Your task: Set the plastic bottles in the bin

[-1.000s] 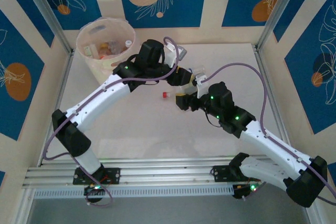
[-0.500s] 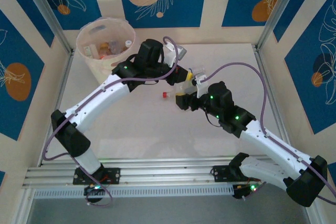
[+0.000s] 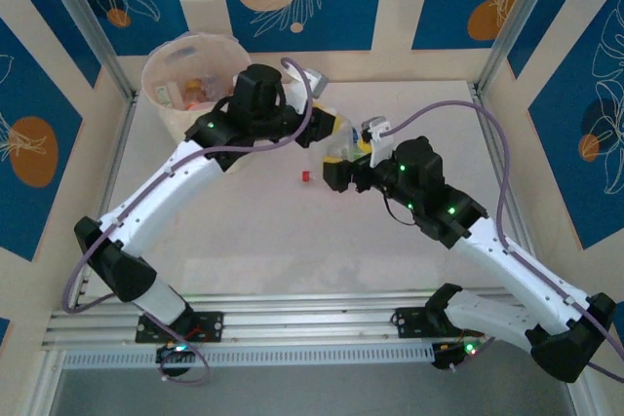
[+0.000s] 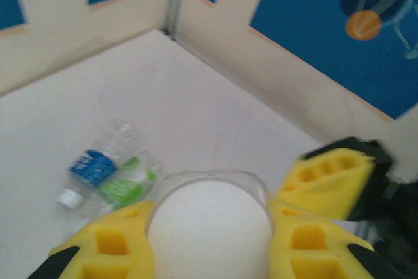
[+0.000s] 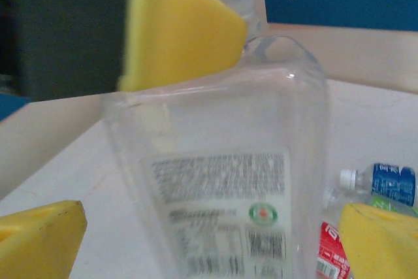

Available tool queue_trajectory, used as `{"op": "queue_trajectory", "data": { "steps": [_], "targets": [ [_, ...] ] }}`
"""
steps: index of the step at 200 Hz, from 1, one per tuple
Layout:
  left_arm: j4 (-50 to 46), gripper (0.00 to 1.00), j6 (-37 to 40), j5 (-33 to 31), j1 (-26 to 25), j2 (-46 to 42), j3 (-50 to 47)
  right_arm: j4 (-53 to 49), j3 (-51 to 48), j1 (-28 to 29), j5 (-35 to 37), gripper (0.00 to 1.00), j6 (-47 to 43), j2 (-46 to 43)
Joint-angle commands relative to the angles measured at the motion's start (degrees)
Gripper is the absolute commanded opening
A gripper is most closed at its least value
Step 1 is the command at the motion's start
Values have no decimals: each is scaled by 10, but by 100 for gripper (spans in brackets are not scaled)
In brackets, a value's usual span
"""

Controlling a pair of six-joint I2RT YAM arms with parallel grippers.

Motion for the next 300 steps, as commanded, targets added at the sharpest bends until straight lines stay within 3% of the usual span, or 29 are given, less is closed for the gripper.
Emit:
{"op": "queue_trajectory", "data": {
  "steps": [1, 128, 220, 268, 300],
  "targets": [
    [20, 0, 22, -44, 31, -26, 37, -23, 29, 3, 0, 99, 17, -17],
    [23, 0, 104, -289, 245, 15, 212, -89, 29, 3, 65, 99, 73, -29],
    [8, 0, 70, -529, 280, 51, 169, -112, 30, 5, 80, 99, 92, -30],
    [50, 0, 51, -561, 296, 31, 76, -116, 28, 5, 84, 99, 92, -35],
    [85, 0, 9, -529, 316, 2, -7, -113, 26, 5, 83, 99, 93, -35]
  ]
}}
